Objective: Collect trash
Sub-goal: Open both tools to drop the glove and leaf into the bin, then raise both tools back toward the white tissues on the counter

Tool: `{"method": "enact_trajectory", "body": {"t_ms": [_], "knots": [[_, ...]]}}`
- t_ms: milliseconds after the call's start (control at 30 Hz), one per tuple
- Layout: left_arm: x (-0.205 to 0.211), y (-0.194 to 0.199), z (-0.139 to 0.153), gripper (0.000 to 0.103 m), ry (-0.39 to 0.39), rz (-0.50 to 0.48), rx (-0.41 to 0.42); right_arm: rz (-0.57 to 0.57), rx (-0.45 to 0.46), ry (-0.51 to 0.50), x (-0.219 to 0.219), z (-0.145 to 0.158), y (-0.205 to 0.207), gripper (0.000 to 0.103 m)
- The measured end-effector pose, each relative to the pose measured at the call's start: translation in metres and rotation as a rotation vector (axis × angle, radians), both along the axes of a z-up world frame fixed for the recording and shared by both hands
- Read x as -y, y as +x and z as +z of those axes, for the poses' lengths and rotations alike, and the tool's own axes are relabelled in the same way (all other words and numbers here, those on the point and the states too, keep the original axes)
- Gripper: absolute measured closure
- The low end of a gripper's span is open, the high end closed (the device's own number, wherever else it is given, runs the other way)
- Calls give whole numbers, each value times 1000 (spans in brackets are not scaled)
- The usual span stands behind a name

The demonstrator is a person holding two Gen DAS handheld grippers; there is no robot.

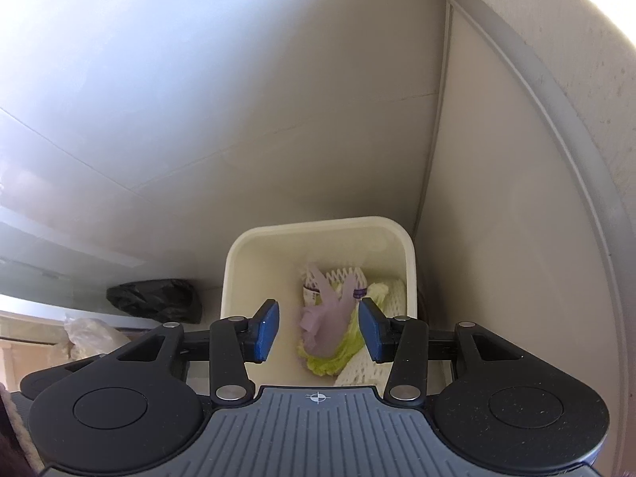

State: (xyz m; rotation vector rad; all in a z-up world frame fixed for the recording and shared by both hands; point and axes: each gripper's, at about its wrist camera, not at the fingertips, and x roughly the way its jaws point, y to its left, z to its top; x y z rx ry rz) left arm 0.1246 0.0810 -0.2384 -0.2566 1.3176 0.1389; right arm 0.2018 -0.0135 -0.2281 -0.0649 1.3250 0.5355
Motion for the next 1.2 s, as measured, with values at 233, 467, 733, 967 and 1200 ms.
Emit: {"method": "enact_trajectory", "body": {"t_ms": [233, 467, 733, 967, 1200], "knots": [[0, -1, 14, 42, 2, -7, 27, 4, 26, 25, 2, 19, -1, 59], [0, -7, 31, 30, 19, -29, 58, 13, 67, 53, 6, 45, -6, 50], [-6, -22, 56, 15, 36, -50, 113, 31, 134, 107, 17, 88, -20, 35], [-6, -31, 80, 6, 54, -76, 161, 42, 232, 139, 38, 130, -37, 24], [5, -29, 114, 3, 59, -135, 244, 20, 362, 142, 79, 166, -48, 17]]}}
